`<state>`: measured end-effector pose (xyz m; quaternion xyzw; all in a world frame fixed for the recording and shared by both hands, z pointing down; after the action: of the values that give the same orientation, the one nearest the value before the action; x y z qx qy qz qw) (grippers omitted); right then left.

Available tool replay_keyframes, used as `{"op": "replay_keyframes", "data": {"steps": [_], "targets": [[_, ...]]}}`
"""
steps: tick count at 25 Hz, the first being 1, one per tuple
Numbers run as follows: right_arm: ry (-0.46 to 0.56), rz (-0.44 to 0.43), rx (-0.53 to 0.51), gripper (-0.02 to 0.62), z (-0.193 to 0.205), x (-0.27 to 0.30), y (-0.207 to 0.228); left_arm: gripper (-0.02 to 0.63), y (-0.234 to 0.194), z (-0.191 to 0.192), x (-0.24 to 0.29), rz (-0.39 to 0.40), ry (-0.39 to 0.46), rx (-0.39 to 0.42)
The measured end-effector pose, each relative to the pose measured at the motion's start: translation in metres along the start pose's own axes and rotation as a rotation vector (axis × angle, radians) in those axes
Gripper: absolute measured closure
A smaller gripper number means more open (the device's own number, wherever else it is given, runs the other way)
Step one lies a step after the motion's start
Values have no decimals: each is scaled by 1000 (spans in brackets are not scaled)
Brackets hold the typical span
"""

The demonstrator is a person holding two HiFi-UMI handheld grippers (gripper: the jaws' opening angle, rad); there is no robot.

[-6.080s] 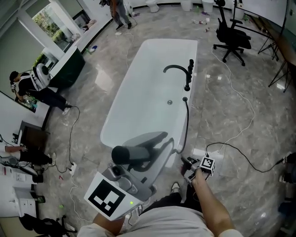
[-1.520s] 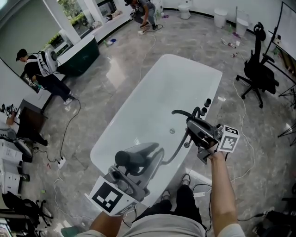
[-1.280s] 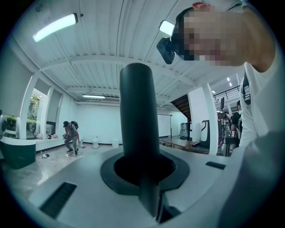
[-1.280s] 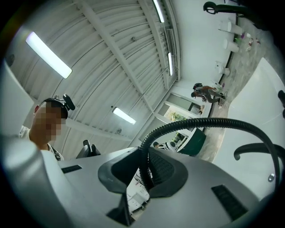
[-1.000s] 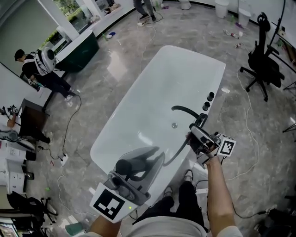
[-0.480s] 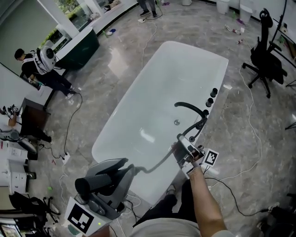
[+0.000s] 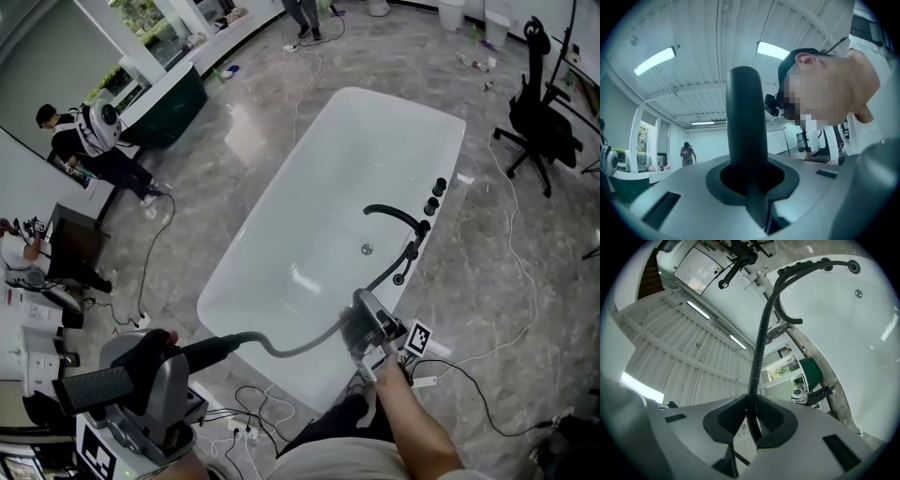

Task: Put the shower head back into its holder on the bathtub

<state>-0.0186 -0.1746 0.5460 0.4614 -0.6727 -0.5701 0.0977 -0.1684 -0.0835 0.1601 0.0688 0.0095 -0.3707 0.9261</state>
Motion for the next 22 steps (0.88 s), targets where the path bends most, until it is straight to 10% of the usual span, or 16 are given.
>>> {"op": "replay_keyframes", "data": {"steps": [8,22], "targets": [[44,46,79,523,11,-37,20,551,-3,-35,-4,33,23,23],[47,243,-16,523,-39,-80,70,551,30,64,91,129,-142,-120]]}}
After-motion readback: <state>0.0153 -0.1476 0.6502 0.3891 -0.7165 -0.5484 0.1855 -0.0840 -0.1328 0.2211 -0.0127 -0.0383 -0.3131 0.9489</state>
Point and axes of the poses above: the fingertips, and each gripper's own axes: x forward along the fingers, y to its right, z out of its underside, the point moved 5 cm from there along -x, backward along the fingers, and after that the axes turned 6 degrees about z, right-handed, at the moved point
